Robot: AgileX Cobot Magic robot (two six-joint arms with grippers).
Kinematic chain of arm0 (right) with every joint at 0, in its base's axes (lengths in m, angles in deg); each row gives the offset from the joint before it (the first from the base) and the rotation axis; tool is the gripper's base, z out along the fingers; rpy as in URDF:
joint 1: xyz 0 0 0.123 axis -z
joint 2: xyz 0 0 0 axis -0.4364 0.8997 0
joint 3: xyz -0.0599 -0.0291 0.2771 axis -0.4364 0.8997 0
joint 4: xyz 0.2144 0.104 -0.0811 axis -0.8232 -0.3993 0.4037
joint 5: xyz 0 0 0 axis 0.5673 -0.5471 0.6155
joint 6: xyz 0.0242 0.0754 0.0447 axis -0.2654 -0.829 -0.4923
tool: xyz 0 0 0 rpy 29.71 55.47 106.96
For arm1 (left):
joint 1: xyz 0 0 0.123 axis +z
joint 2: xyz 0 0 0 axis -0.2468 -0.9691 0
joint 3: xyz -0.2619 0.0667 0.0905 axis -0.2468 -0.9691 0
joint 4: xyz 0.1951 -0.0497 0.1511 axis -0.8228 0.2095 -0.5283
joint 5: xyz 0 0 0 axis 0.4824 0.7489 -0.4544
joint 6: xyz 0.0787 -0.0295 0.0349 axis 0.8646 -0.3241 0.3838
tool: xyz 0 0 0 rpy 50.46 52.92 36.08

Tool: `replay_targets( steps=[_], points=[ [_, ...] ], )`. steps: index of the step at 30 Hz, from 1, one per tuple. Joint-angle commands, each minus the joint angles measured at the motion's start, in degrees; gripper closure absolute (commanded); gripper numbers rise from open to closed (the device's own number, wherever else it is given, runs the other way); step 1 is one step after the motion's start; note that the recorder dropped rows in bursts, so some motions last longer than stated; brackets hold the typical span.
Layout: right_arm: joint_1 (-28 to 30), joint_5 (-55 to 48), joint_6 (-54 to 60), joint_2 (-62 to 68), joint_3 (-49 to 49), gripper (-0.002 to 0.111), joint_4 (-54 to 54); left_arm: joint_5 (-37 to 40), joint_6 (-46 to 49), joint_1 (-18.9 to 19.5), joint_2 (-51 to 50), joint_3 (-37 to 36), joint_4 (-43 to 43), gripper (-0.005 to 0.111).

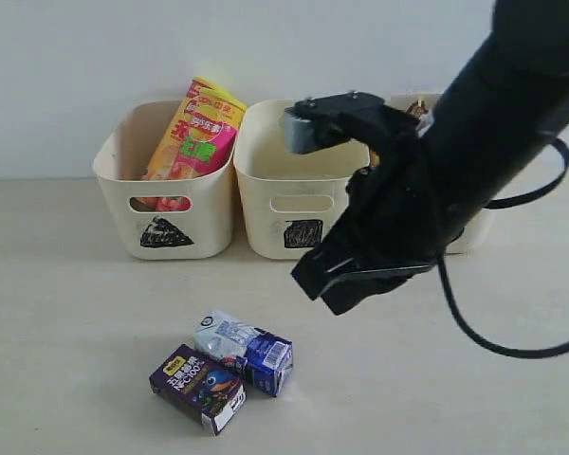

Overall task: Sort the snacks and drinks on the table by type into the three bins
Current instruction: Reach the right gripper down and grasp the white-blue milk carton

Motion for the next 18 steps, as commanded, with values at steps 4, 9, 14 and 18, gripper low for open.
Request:
replay_targets(
  steps=[4,9,14,18],
  points=[
    [-1.96,-1.62,-0.18,9.78,-9.45,0.108,2.44,7.38,0.07,-0.54,6.47,-0.2,0.83,0.102],
    [-1.96,-1.51,1.04,14.46,-13.84,0.081,2.86,7.84,0.07,-5.18,6.47,-0.2,0.13,0.102],
    [-1.96,2.98,1.06,16.8,-14.53,0.042,3.12,7.84,0.07,-5.16,6.47,-0.2,-0.32,0.102],
    [-1.96,0.79,1.23,21.55,-19.41,0.042,3.47,7.84,0.07,-5.16,6.47,-0.2,-0.49,0.102]
  ],
)
